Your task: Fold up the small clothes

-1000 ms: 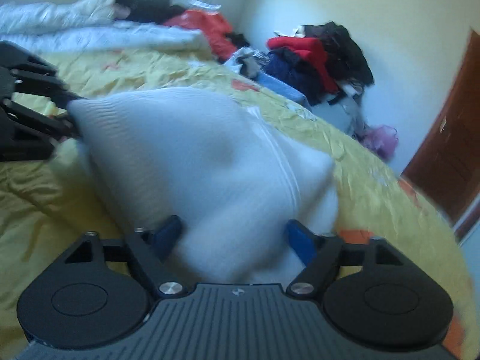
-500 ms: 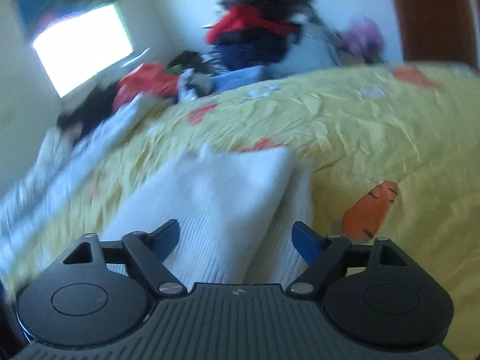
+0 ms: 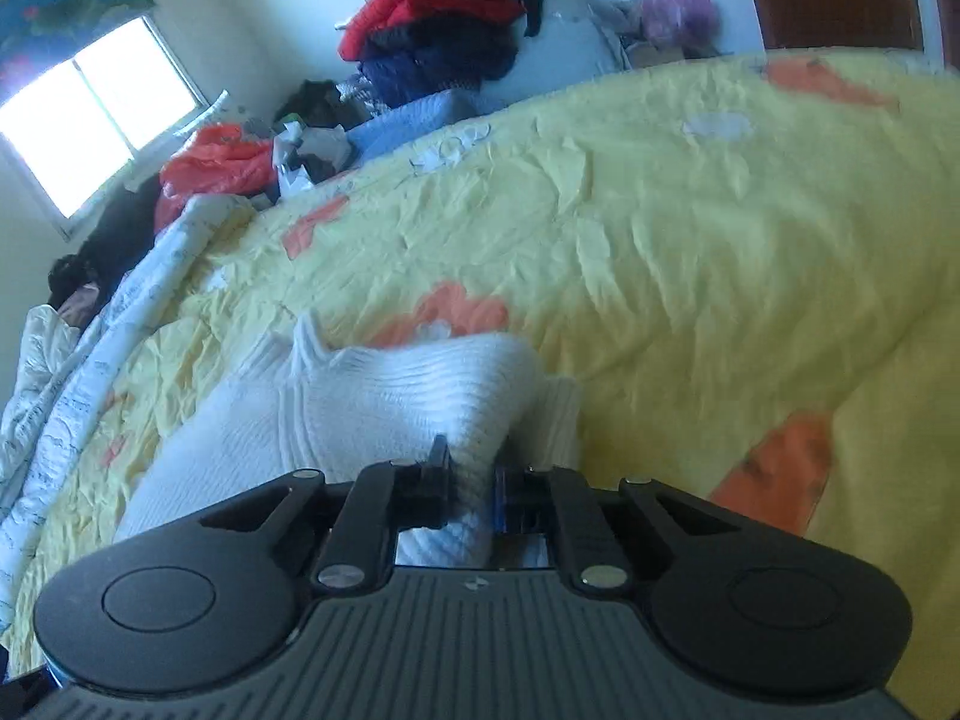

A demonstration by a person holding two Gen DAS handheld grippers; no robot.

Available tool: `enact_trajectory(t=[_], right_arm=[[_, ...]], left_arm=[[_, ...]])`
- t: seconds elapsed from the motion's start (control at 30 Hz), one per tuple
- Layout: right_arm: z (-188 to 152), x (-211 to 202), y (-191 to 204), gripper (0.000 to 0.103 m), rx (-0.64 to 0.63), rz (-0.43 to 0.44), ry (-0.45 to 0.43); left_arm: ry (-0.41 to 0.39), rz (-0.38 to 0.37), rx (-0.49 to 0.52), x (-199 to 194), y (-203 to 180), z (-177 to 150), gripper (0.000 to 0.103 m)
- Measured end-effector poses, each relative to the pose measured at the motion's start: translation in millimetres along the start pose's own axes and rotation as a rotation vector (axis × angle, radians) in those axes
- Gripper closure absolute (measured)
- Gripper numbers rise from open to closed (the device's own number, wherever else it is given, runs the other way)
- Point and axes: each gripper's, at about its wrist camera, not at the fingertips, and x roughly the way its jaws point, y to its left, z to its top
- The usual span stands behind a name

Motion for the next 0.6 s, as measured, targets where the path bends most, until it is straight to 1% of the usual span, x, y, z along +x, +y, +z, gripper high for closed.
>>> enact_trajectory(t=[0.07,0.1,0.13,0.23,0.27,0.3,0.33,0.37,0.43,0.47,0.53,0.6], right_arm=[[-4.5,-3.7,11.3,0.089,-0.043,-0.033,-0.014],[-6.1,-3.6,16.1,0.08,-0.059,-0.052,-0.019],[-6.0,-4.4,18.6,0.078,-0.063,-0.07,-0.027],[-9.4,-16.3,20.7,0.064,-0.023,-0.068,-0.056],[-12.2,-27.5,22.1,0.057,-0.008,-0.082,-0.073],[-17.4,-41.2,26.5,0.054,-0.002,-0.089,-0.099],[-24.7,-58.4,32.3,0.055,-0.011,-0.081,-0.135],[-32.9,-78.5,38.6,0.054,-0.04,-0.059,-0.178],[-50.5,-106.4,55.4,0.047,-0.092,-0.024,-0.228],[-61.6,-118.3,65.6,0.043,-0.125,0.007,-0.234],[-77.2,-126.4,84.0,0.042,-0.201,0.051,-0.222],[-86.5,-118.7,100.5,0.042,-0.28,0.055,-0.199]], left_arm=[[0.002,0.0,-0.002,0.6,0.5,-0.2,0.081],[0.003,-0.001,-0.002,1.2,-0.5,-0.1,0.081],[0.003,-0.001,-0.001,1.6,-0.5,-0.1,0.081],[-0.005,0.001,-0.005,-1.8,-0.8,-0.3,0.081],[-0.006,0.001,-0.011,-5.4,0.2,-0.1,0.081],[-0.005,-0.005,-0.024,-12.6,1.6,0.3,0.081],[-0.007,-0.018,-0.043,-20.3,5.0,-0.1,0.08],[-0.014,-0.048,-0.067,-31.7,9.1,-0.8,0.08],[-0.057,-0.112,-0.099,-52.8,17.5,-2.3,0.08],[-0.084,-0.142,-0.109,-61.5,20.1,-1.0,0.08],[-0.127,-0.179,-0.107,-68.7,19.0,7.8,0.08],[-0.166,-0.179,-0.067,-60.8,8.7,24.1,0.079]])
